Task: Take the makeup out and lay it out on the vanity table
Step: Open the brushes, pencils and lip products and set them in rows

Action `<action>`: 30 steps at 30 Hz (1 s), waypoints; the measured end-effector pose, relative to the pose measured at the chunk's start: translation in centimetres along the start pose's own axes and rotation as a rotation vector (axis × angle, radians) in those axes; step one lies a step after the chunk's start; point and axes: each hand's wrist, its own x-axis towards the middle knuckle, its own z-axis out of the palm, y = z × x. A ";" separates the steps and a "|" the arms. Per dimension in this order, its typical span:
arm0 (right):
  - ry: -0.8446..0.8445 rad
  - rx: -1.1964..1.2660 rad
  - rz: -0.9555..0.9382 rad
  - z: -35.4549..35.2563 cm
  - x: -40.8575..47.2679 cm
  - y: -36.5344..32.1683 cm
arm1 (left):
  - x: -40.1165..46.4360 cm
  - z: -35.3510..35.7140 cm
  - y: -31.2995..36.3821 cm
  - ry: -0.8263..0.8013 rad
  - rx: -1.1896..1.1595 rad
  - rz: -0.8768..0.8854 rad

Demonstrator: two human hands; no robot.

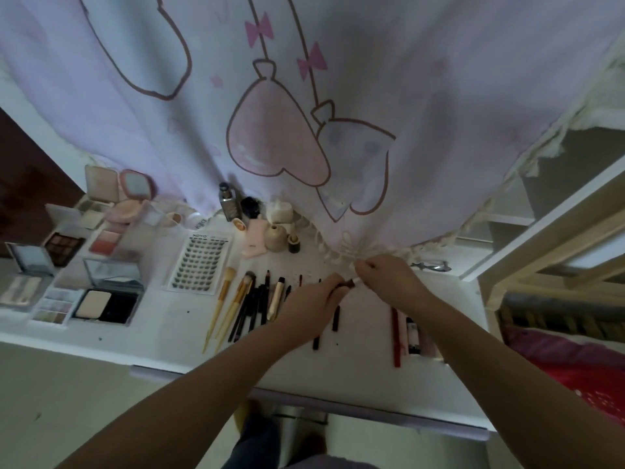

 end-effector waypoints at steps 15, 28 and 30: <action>-0.268 0.371 -0.071 -3.1 -4.4 -2.3 | -3.2 -5.8 -0.1 0.021 0.140 0.118; -0.270 0.261 0.013 -3.6 -4.8 -4.2 | -4.0 -6.9 -0.7 0.048 0.185 0.142; -0.256 0.237 -0.028 -3.7 -4.8 -4.3 | -4.0 -7.0 -0.6 0.041 0.164 0.146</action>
